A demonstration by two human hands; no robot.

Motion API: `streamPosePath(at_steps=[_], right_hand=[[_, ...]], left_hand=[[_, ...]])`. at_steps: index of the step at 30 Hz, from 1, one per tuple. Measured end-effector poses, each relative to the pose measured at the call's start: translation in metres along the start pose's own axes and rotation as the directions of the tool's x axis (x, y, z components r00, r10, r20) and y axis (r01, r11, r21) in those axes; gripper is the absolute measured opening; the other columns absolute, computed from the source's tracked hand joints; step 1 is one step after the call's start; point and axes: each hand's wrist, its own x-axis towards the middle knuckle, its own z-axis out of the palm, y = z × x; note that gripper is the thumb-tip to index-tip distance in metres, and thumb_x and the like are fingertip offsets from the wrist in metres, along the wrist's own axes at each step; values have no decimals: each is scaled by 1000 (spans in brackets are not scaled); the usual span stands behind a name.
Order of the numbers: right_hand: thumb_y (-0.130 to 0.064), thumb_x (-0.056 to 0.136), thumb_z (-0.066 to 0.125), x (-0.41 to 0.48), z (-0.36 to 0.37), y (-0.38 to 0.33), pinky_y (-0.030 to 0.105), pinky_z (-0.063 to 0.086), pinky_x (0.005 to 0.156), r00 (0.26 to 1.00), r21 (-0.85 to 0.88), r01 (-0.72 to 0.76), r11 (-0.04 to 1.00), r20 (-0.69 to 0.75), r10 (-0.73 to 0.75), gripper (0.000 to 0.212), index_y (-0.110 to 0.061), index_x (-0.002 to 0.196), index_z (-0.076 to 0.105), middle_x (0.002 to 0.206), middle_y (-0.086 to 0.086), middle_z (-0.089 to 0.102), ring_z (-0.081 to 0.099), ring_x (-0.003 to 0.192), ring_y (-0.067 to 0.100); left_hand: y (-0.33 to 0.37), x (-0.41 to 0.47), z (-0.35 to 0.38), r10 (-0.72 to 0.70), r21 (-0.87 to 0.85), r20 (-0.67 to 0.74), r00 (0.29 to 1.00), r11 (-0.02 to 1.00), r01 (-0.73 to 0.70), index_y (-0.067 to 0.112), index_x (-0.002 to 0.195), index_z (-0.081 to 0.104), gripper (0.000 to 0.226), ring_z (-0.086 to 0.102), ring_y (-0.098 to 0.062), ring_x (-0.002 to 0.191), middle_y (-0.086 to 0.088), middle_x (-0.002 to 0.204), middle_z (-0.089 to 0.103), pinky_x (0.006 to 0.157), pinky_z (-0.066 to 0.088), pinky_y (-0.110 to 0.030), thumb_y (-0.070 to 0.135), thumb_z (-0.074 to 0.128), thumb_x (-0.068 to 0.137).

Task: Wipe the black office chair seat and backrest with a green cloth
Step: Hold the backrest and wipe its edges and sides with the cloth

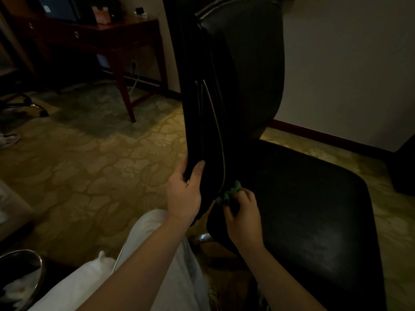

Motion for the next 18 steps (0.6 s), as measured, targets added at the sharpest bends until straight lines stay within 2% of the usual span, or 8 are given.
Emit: streamPosePath(at_steps=[2,4,8,12,14,16,18], right_hand=[[-18,92,65,-2,-1,5,12,45,90,999,-21,-23,1000,32,24,23,-20,115,63,128,-9,49,54,105,-1],[-16,92,65,-4,-4,5,10,46,85,1000,7,-11,1000,-26,11,19,-18,110,63,124,-10,50,54,102,-6],[-12,92,64,-5,-8,-7,4,42,86,984,98,85,992,-165,-68,14,-16,105,62,122,-10,51,51,109,-11],[-12,92,64,-5,-6,-16,2,41,86,980,138,123,983,-173,-98,16,-15,107,63,123,-11,50,51,110,-10],[-13,91,66,-4,-4,-10,7,45,87,990,112,90,990,-122,-76,17,-17,107,63,125,-13,48,53,109,-7],[-16,91,65,-1,-4,-1,13,49,85,1000,34,14,999,6,-14,19,-21,110,63,124,-12,49,55,103,-4],[-19,92,64,1,-5,10,10,45,78,992,-37,-43,998,115,47,20,-25,111,62,122,-10,52,54,96,-6]], left_hand=[[0,0,0,-3,-11,3,1000,1000,3,29,134,59,36,65,2,105,17,114,70,92,56,-27,37,55,99],[0,0,0,7,-17,2,1000,1000,-7,27,135,58,37,65,3,105,18,113,70,92,55,-26,35,56,100],[0,0,-1,30,-4,-5,1000,1000,-30,25,136,58,37,64,7,103,27,107,68,88,53,-17,32,56,100],[-1,0,-3,18,-16,20,1000,1000,-17,26,137,57,39,65,1,107,17,115,70,91,55,-25,34,56,99],[-1,1,-4,7,-23,33,999,1000,-6,27,137,57,38,66,0,107,16,115,70,92,56,-27,33,57,99],[1,1,-6,-7,-40,54,999,999,9,25,138,57,39,66,-2,108,14,116,71,92,56,-28,32,58,99],[4,0,-8,-16,-58,74,997,998,20,24,137,57,38,67,-3,106,16,113,72,88,56,-24,29,58,99]])
